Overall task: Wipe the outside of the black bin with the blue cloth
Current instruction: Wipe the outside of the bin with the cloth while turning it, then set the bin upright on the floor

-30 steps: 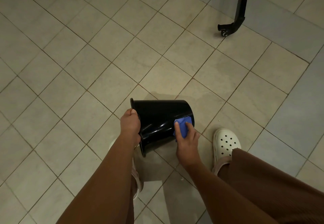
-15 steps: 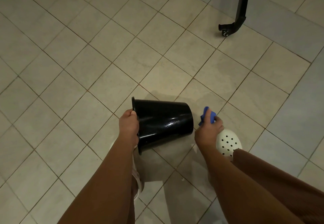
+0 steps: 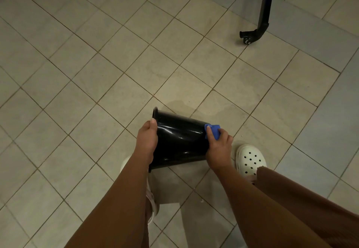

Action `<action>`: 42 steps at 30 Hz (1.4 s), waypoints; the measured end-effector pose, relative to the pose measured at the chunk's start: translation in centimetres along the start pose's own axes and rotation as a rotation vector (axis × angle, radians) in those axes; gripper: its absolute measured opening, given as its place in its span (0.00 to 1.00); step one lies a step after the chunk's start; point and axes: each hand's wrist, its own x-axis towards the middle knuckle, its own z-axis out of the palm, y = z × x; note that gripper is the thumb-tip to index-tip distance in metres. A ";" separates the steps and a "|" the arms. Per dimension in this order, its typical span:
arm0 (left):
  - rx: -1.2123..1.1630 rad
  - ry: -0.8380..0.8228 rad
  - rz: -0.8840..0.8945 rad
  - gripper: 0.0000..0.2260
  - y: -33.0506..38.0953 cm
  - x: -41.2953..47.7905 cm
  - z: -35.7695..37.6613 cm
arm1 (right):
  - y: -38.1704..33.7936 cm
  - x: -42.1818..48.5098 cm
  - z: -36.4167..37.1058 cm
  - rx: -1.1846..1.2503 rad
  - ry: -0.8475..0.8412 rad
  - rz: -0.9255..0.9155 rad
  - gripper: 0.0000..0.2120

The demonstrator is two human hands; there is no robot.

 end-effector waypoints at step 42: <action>0.059 -0.133 0.163 0.16 0.1 -1.0 0.9 | 1.5 0.2 -1.6 -0.016 -0.269 0.384 0.34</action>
